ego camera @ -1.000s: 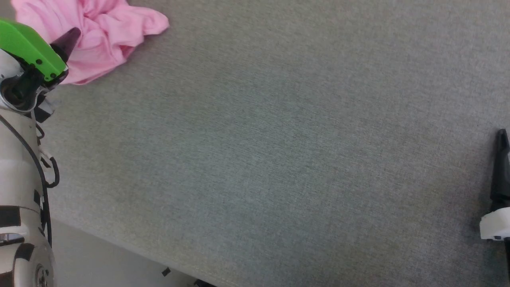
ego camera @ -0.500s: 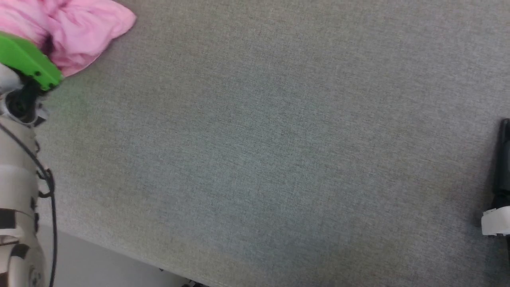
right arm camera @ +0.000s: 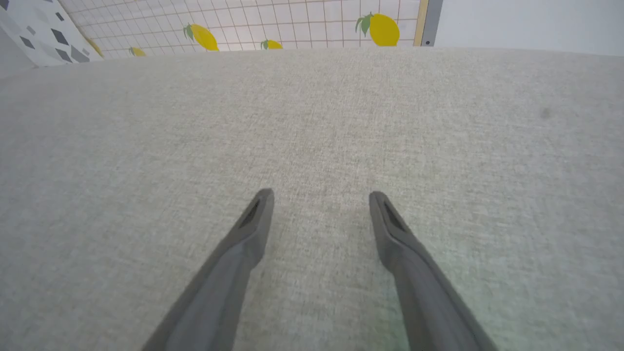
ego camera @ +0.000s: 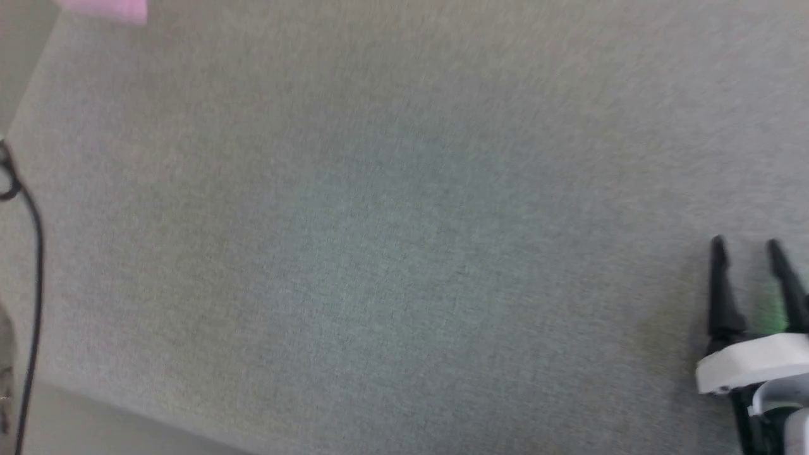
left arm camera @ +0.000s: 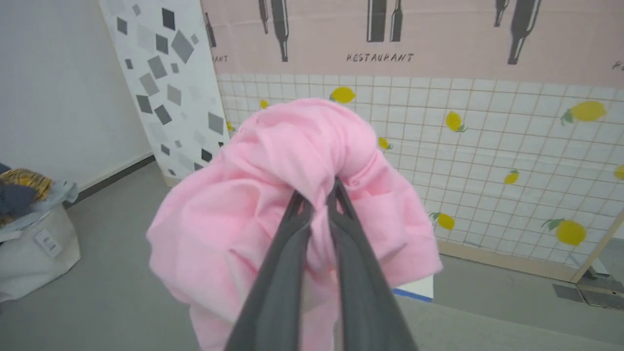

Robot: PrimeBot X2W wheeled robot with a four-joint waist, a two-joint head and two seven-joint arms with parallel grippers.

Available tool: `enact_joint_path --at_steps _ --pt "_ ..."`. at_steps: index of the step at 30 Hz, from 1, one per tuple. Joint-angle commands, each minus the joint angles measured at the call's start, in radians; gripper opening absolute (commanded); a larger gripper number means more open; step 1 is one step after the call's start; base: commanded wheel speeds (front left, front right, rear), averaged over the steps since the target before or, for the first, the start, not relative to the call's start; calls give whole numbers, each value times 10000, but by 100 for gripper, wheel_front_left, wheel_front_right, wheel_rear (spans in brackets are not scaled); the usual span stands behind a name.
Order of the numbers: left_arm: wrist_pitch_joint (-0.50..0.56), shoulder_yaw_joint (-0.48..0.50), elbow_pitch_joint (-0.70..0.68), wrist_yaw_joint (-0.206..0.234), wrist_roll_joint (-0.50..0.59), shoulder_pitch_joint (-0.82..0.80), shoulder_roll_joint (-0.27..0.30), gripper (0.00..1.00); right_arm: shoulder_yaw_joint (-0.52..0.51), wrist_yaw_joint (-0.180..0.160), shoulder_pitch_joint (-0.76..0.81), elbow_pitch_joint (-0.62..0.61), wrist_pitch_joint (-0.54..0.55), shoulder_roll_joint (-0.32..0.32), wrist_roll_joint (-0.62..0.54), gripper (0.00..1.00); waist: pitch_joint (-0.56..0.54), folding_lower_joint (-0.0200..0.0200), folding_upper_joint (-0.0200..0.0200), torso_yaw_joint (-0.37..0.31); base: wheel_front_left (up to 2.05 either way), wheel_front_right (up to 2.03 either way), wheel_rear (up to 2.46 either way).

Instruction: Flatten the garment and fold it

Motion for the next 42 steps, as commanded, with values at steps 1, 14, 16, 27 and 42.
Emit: enact_joint_path --at_steps 1,14,16,27,42 --pt "233 -399 -381 -64 -206 -150 -218 0 98 -13 -164 292 -233 -6 164 100 -1442 0 65 -810 0 0 0" --pt "1931 -3626 -2480 -68 -2208 3012 -2014 0 443 -13 2 2371 -1413 -6 907 100 -3037 0 65 -2236 0 0 0" --pt "2270 -4076 -2535 -67 -2350 3943 -2268 0 406 -13 60 2537 -1505 -6 955 100 -3114 0 65 -2365 0 0 0" --pt "4759 -5679 -2431 333 -3465 7752 -3066 91 361 -13 353 3145 -1779 -6 1051 100 -3524 0 65 -2583 0 0 0" --pt "-270 -2238 -5186 1571 -2900 8764 -1567 100 637 -13 550 3146 -1704 -6 1218 100 -4361 0 65 -1897 0 0 0"
